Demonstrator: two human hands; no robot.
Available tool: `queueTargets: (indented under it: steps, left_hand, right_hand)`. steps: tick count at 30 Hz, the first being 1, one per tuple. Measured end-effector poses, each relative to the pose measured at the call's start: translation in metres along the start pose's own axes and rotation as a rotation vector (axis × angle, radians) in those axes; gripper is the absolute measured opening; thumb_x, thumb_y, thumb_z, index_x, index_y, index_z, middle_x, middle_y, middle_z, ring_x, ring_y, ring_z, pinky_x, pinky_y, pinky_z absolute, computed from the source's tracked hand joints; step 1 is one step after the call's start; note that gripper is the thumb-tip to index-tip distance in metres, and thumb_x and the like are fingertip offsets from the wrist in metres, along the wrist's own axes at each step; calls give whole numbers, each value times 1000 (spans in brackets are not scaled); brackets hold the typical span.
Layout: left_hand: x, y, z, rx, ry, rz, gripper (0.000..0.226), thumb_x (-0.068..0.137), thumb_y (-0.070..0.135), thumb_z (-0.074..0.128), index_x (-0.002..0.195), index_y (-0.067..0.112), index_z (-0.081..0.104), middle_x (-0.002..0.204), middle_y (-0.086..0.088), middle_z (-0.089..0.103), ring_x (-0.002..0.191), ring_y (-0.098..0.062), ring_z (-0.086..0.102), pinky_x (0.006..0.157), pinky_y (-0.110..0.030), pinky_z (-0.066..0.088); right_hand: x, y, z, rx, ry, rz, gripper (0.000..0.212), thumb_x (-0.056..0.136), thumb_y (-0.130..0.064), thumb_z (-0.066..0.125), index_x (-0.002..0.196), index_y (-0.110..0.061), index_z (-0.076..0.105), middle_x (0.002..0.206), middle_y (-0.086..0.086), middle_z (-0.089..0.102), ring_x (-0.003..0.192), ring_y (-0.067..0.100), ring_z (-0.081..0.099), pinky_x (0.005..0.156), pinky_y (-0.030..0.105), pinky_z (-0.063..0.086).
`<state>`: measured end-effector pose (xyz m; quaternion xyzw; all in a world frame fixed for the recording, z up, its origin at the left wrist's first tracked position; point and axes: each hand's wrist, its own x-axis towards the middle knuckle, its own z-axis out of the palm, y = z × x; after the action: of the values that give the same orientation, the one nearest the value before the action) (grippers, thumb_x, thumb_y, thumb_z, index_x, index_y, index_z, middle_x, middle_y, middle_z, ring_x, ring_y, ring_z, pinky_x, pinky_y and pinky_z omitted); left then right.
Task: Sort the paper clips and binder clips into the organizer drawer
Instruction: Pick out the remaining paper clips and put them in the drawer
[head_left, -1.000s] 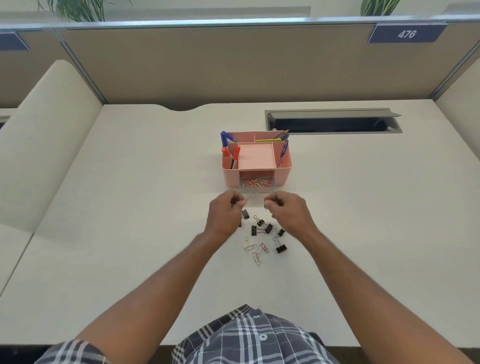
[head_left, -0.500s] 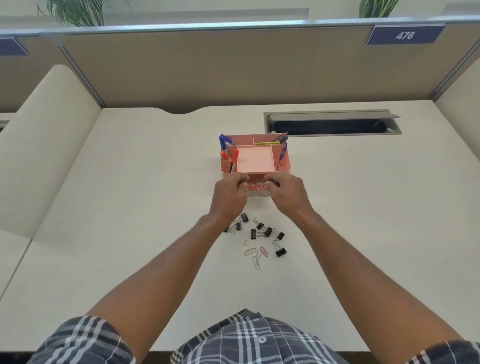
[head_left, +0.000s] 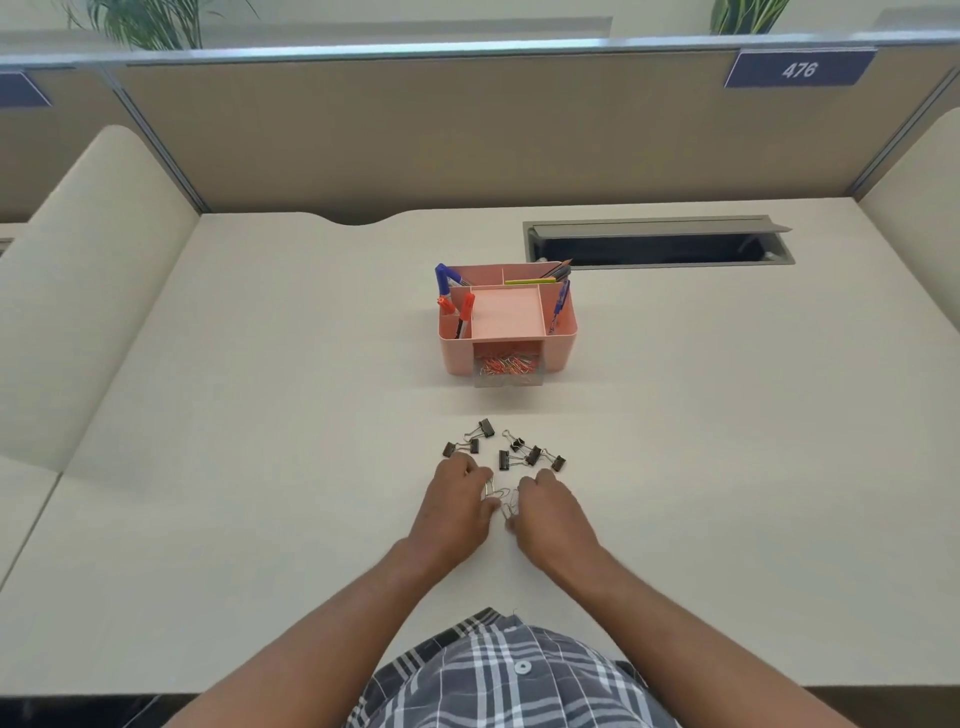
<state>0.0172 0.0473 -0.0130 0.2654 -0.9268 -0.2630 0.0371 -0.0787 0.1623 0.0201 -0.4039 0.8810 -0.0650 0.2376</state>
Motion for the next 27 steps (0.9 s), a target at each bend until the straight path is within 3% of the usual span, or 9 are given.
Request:
queueTargets:
  steps: [4, 9, 13, 19, 22, 27]
  left_hand:
    - [4, 0, 2, 32, 14, -2, 19, 89, 20, 64, 105, 10, 65, 105, -5, 52, 99, -24, 51, 82, -27, 41]
    - [7, -1, 4, 17, -15, -60, 23, 90, 23, 64, 111, 12, 62, 111, -5, 54, 107, -23, 49, 88, -28, 39]
    - [11, -2, 4, 5, -56, -102, 23, 88, 25, 65, 108, 15, 61, 111, -2, 53, 108, -21, 47, 88, -27, 38]
    - [12, 1, -2, -42, -57, -106, 9, 86, 11, 59, 93, 17, 61, 98, 1, 59, 97, -20, 52, 70, -23, 31]
    - [10, 2, -4, -75, -48, -119, 12, 85, 7, 55, 87, 17, 60, 90, 1, 61, 87, -20, 53, 66, -28, 37]
    - [10, 1, -4, -129, -51, -158, 23, 86, 3, 51, 105, 16, 56, 88, 2, 62, 84, -18, 54, 72, -31, 45]
  right_hand:
    - [4, -1, 4, 59, 71, -12, 19, 96, -20, 53, 110, -8, 56, 116, 12, 52, 103, 31, 56, 81, 35, 43]
    - [11, -1, 0, 82, 65, 7, 14, 93, -11, 48, 101, -7, 58, 111, 13, 53, 97, 33, 56, 71, 34, 39]
    - [14, -3, -2, 96, 37, 26, 15, 88, -9, 48, 98, -6, 58, 110, 13, 53, 96, 33, 56, 76, 35, 44]
    - [16, -1, -5, 87, 35, 10, 15, 89, -9, 47, 98, -7, 59, 105, 12, 59, 95, 32, 58, 75, 35, 44]
    - [17, 3, -7, 124, 24, 30, 14, 87, -9, 46, 92, -11, 60, 99, 8, 64, 88, 30, 60, 71, 34, 45]
    - [19, 8, -14, 242, 37, 69, 19, 86, -9, 46, 92, -16, 63, 94, 3, 68, 87, 26, 60, 69, 31, 45]
